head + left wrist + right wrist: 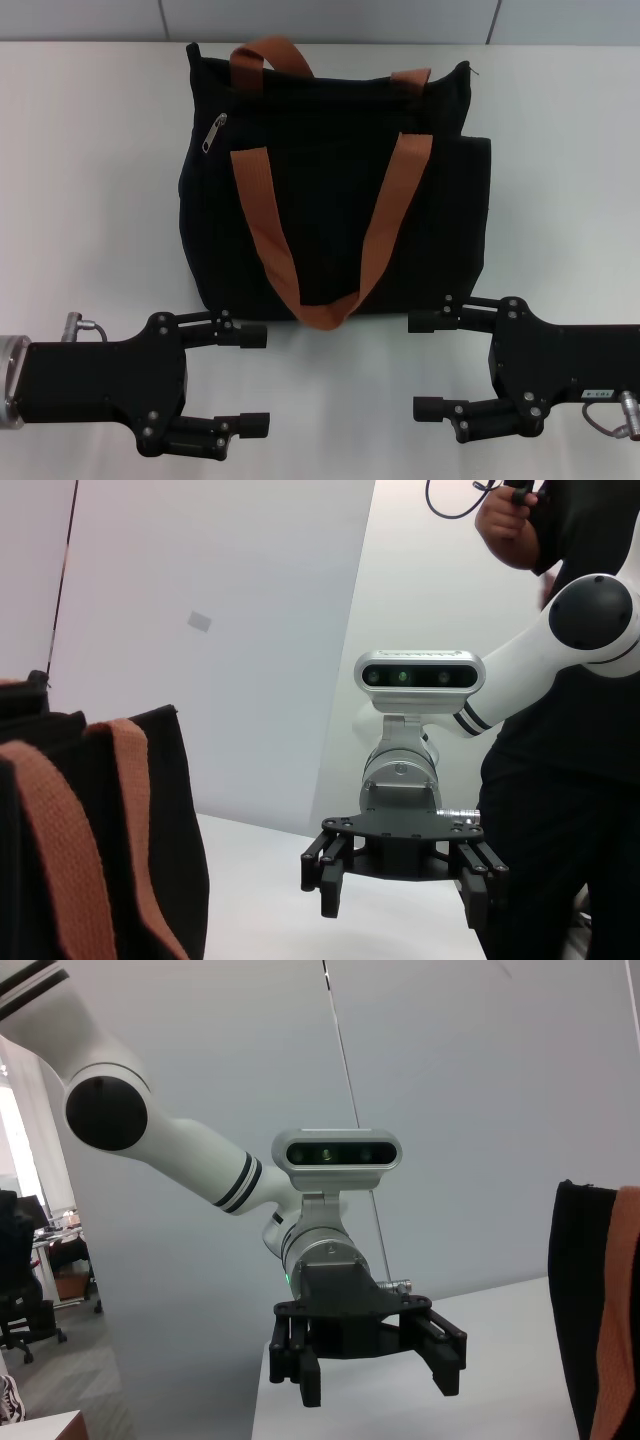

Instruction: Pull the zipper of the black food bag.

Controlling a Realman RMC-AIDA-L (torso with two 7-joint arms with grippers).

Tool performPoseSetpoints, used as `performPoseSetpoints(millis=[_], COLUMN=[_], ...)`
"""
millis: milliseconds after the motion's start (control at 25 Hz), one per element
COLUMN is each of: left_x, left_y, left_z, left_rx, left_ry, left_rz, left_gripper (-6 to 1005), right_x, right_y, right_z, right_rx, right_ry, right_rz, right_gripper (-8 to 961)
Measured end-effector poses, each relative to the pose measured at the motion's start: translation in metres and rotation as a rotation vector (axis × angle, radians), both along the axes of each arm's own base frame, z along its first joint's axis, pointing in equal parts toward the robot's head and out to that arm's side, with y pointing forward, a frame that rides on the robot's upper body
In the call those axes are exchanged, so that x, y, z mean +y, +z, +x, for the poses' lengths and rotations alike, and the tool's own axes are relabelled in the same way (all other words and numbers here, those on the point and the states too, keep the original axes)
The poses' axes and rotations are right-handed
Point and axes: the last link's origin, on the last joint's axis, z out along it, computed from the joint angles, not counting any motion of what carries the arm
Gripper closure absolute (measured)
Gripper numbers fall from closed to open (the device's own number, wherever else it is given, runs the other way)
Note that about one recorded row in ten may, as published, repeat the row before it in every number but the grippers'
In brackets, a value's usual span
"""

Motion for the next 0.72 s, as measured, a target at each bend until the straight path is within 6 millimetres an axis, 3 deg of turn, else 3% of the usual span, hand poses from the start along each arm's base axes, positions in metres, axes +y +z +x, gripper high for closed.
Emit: performPoseSetpoints(millis=[720], left_x=[-0.0011], left_y=[0.0001], left_z=[-0.0006], left_rx=[-0.001], left_ry=[0.002], left_rz=[-0.001], left_gripper=[188], right_x=[-0.0002], right_y=[-0.0002], right_z=[0.0001], right_rx=[0.000], right_ry=[-0.001], right_rz=[-0.001], right_gripper=[126])
